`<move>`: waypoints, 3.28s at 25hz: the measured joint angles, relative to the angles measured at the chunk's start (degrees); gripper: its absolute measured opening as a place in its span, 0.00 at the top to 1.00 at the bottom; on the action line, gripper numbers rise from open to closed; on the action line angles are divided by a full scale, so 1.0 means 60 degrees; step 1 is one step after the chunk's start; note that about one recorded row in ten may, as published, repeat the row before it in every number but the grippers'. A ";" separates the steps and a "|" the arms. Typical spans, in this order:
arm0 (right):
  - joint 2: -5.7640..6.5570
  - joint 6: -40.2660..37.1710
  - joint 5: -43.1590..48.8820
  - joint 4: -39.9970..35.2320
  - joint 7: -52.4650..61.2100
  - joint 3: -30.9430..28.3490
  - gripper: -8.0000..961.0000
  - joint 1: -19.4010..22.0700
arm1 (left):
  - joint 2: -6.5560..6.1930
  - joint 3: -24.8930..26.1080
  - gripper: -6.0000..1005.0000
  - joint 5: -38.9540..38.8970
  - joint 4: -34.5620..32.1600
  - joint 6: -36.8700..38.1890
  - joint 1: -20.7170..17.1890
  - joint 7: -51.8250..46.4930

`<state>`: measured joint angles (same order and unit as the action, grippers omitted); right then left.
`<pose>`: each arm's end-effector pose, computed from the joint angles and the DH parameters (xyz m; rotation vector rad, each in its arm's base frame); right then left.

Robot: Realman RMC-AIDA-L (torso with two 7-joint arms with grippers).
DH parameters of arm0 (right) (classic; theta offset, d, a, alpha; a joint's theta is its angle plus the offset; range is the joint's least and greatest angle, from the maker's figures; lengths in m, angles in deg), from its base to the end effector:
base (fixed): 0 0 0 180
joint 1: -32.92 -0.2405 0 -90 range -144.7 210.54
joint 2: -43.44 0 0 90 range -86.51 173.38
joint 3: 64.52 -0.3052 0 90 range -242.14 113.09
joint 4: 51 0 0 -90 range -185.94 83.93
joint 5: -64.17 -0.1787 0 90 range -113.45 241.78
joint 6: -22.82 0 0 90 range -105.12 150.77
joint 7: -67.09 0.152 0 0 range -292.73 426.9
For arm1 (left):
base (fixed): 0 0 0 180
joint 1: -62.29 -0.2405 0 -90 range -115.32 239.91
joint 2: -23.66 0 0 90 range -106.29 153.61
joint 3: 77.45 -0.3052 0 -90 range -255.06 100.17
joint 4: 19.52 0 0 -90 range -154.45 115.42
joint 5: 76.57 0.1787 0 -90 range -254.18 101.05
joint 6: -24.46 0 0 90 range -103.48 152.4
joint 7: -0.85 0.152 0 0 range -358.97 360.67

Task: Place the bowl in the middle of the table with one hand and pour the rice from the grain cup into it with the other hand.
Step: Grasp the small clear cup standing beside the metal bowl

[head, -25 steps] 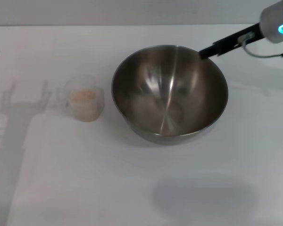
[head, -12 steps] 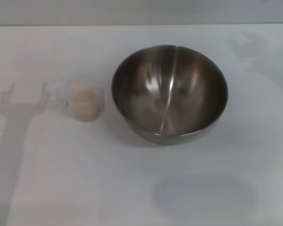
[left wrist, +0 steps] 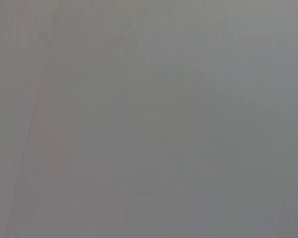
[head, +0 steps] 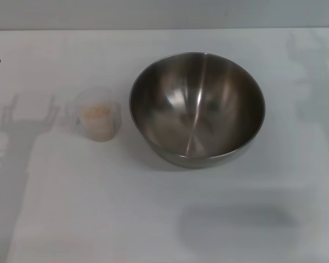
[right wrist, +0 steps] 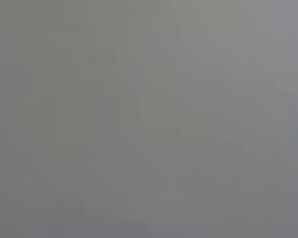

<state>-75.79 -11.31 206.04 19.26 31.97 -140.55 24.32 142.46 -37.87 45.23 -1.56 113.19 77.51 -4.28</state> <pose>0.2394 0.3526 0.0515 -1.4170 0.2114 0.6002 -0.3262 0.2793 0.0047 -1.3895 -0.3738 -0.9670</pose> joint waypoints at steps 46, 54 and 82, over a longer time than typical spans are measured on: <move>0.0619 -0.8083 0.0042 -0.8546 0.6827 0.0710 0.49 -0.2217 | 0.0062 -0.3432 0.18 -0.4151 0.3250 -0.3230 -0.0989 0.4609; 0.0708 -0.8083 0.0043 -0.8548 0.6821 0.0713 0.49 -0.2241 | 0.0062 -0.3604 0.20 -0.4502 0.3348 -0.3496 -0.0889 0.4616; 0.0725 -0.8311 0.0041 -0.8512 0.6818 0.0733 0.49 -0.2137 | 0.0063 -0.3590 0.23 -0.4901 0.3209 -0.3965 -0.0294 0.4620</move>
<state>-71.43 -61.18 206.28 -31.81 72.88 -136.15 11.50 142.84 -59.41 15.83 17.69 89.41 75.74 23.44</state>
